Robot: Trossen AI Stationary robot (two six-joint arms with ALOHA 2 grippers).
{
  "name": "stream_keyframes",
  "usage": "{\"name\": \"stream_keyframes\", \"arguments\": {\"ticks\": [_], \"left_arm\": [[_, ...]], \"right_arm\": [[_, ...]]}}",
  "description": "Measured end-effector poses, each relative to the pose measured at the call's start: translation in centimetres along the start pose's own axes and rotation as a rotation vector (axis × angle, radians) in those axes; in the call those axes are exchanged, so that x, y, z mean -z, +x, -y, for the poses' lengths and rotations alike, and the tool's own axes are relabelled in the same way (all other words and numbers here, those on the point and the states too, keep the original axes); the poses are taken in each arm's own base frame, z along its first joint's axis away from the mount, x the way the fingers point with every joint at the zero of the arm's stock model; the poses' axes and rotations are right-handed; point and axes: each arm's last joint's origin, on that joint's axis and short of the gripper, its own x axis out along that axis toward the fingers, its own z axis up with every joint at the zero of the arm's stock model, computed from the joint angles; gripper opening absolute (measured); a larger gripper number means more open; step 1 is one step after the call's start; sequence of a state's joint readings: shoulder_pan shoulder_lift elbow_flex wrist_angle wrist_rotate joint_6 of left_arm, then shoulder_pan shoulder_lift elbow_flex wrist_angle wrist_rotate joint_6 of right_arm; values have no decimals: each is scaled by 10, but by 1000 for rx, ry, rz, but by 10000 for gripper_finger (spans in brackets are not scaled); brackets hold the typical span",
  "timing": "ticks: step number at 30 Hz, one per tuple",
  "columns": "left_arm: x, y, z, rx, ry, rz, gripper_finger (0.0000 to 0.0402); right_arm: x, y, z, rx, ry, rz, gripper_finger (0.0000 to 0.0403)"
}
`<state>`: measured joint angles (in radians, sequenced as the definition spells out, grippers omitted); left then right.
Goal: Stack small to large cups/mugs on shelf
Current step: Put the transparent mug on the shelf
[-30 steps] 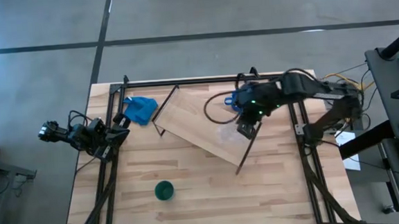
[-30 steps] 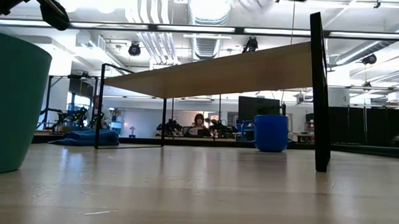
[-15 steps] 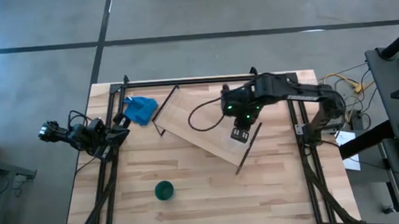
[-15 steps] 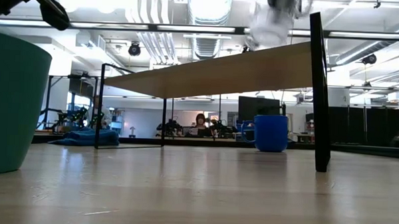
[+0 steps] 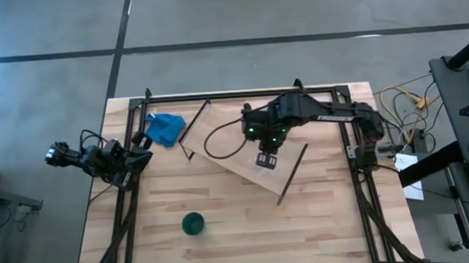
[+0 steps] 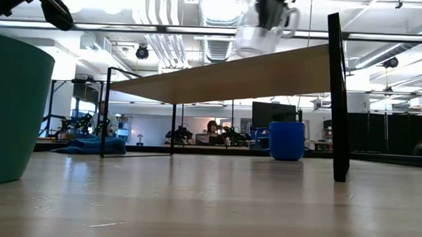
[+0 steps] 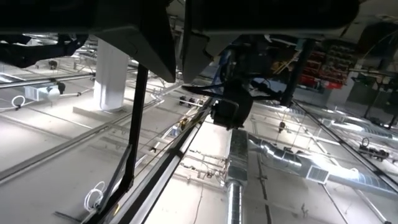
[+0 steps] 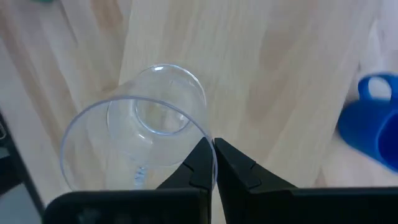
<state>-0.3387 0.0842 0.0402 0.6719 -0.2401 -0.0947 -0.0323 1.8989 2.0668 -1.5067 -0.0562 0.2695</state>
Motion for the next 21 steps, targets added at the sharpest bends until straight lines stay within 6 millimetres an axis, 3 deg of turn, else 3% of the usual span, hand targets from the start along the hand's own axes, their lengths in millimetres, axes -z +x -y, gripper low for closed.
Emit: {"name": "stream_keyframes", "arguments": {"ticks": [12, 21], "left_arm": [[1, 0, 0, -1, 4, -2, 15], [1, 0, 0, -1, 4, -4, 15]], "right_arm": [[-55, 13, 21, 111, -30, 113, 8], [-69, 12, 43, 78, 11, 205, 8]]}}
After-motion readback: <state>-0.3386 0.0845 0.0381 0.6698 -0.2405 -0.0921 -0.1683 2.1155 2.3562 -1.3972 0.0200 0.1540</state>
